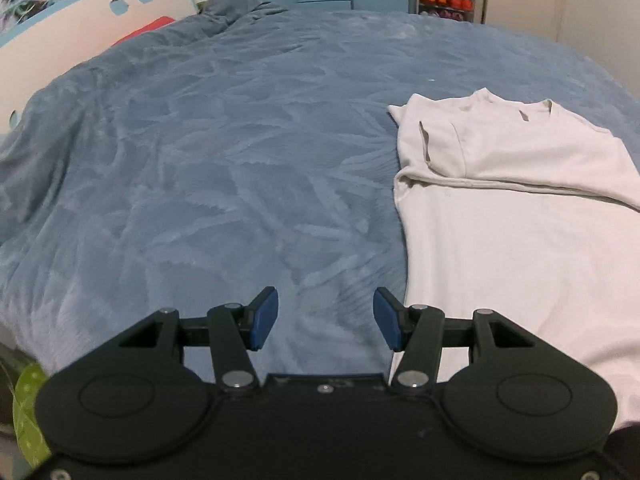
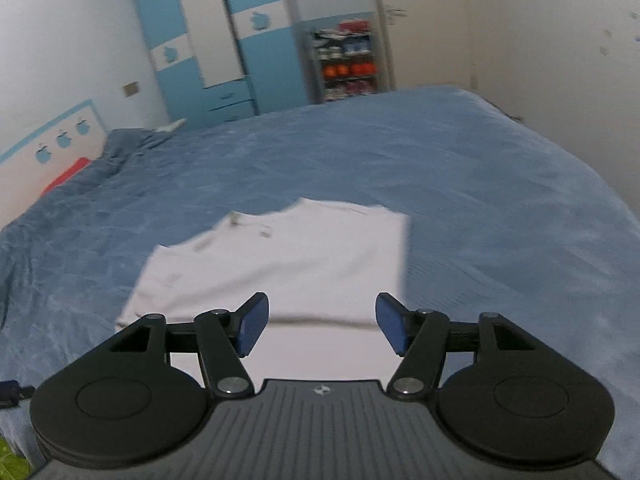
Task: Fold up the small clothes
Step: 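Move both grippers to the hem corners of the sweatshirt, then grasp the hem corner with the left gripper while the right gripper grasps the other corner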
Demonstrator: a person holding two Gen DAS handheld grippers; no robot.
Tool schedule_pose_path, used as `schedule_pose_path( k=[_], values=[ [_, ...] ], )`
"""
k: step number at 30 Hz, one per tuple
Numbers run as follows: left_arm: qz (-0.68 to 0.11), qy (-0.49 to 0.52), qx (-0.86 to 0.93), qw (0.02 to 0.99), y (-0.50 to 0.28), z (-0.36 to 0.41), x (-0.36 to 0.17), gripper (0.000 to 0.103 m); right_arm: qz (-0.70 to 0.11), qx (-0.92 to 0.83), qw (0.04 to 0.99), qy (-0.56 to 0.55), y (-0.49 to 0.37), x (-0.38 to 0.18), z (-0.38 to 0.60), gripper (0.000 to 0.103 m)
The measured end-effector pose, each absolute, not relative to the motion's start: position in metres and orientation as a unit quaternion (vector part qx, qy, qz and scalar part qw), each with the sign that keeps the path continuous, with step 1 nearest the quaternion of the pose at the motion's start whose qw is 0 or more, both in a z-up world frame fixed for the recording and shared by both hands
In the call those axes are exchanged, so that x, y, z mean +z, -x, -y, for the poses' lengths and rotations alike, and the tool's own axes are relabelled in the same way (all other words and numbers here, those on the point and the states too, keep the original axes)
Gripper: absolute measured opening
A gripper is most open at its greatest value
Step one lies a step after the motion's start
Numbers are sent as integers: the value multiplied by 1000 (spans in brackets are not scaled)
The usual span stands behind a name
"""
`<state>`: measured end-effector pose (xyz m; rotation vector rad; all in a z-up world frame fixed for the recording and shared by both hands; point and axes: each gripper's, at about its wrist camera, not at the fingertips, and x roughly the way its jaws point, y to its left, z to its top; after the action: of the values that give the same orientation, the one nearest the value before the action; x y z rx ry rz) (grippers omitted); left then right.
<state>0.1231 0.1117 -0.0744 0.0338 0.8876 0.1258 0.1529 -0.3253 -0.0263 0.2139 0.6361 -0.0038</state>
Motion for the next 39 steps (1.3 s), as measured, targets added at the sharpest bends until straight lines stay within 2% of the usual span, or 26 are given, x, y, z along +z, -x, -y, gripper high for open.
schedule_pose_path(
  k=[7, 15, 20, 27, 29, 30, 31, 32, 33, 34, 36, 39],
  values=[
    [-462, -10, 34, 886, -78, -101, -101, 55, -354, -30, 926, -129, -83, -78, 344, 73],
    [-510, 26, -8, 860, -71, -92, -142, 55, -419, -52, 896, -138, -42, -150, 340, 73],
    [-536, 49, -8, 843, -73, -97, -157, 56, -444, -52, 876, -181, -31, -172, 349, 73],
    [-553, 61, -30, 830, -70, -93, -162, 59, -457, -16, 863, -217, -24, -170, 337, 73],
    [-552, 64, -36, 830, -68, -92, -164, 56, -466, -10, 858, -215, -25, -173, 330, 72],
    [-552, 71, -41, 830, -67, -93, -166, 53, -471, -12, 858, -206, -26, -174, 327, 58],
    [-552, 77, -44, 829, -68, -93, -167, 50, -474, -24, 859, -194, -25, -176, 324, 29],
    [-551, 83, -48, 829, -67, -94, -168, 49, -472, -37, 860, -192, -25, -176, 323, 11],
    [-549, 84, -51, 830, -66, -94, -168, 41, -469, -32, 859, -204, -25, -175, 324, 8],
    [-546, 88, -58, 831, -65, -94, -166, 23, -465, -33, 857, -217, -26, -173, 326, 7],
    [-543, 82, -54, 834, -64, -95, -161, 7, -459, -35, 859, -225, -26, -166, 328, 7],
    [-533, 104, -58, 838, -62, -104, -147, 4, -444, -28, 868, -222, -23, -151, 329, 7]
  ],
)
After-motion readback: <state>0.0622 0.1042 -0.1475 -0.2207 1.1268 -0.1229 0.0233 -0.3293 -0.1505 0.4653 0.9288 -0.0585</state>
